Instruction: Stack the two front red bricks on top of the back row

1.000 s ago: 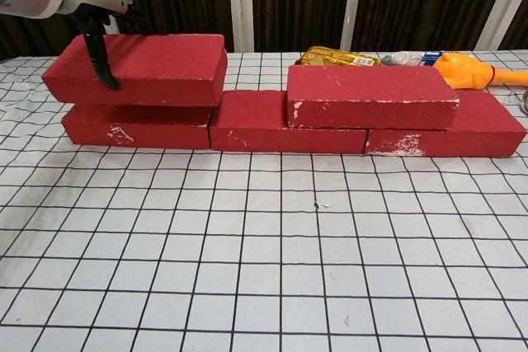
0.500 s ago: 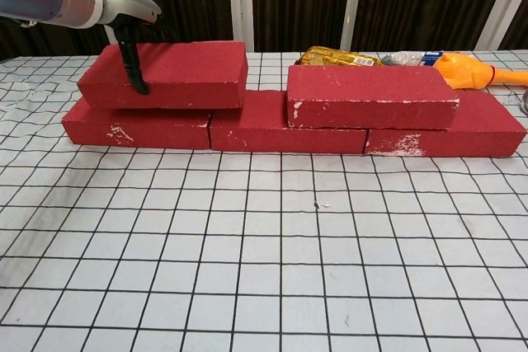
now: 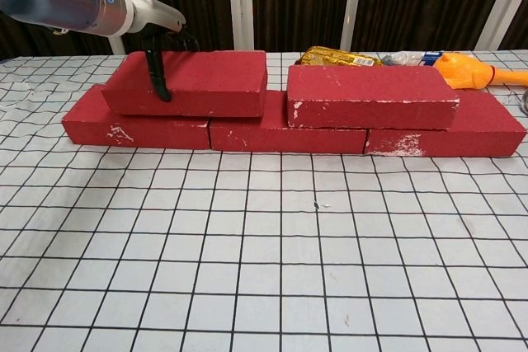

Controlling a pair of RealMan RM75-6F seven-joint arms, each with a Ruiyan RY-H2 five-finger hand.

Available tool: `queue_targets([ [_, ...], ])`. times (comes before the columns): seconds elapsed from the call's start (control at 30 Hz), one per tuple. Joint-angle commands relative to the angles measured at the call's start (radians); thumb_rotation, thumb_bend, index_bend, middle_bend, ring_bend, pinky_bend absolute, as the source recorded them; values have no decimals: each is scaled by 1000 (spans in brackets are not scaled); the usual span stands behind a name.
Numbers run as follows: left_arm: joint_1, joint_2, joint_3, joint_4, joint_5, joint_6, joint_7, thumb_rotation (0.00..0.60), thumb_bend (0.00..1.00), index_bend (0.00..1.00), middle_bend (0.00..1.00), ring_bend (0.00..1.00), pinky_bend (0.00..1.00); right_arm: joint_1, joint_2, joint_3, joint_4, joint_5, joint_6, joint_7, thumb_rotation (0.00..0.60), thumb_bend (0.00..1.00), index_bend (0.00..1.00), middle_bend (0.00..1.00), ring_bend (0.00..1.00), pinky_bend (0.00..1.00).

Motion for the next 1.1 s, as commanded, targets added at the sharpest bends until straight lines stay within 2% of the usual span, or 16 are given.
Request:
queue_targets([
  [0.03, -11, -6, 1, 1, -16, 5, 4, 600, 0, 285, 197, 38, 90, -1, 2, 0, 0, 0, 2, 1, 600, 190, 47, 0, 0, 0],
  [0.5, -58, -27, 10, 9, -100, 22, 43, 600, 0, 286, 196, 38, 87, -2, 5, 5, -2, 8, 1, 5, 600, 189, 47, 0, 0, 0],
  [1.1, -82, -77, 0, 53, -134, 28, 68, 600, 0, 286, 195, 38, 86, -5, 9, 6, -3, 10, 2, 13, 600, 190, 47, 0, 0, 0],
])
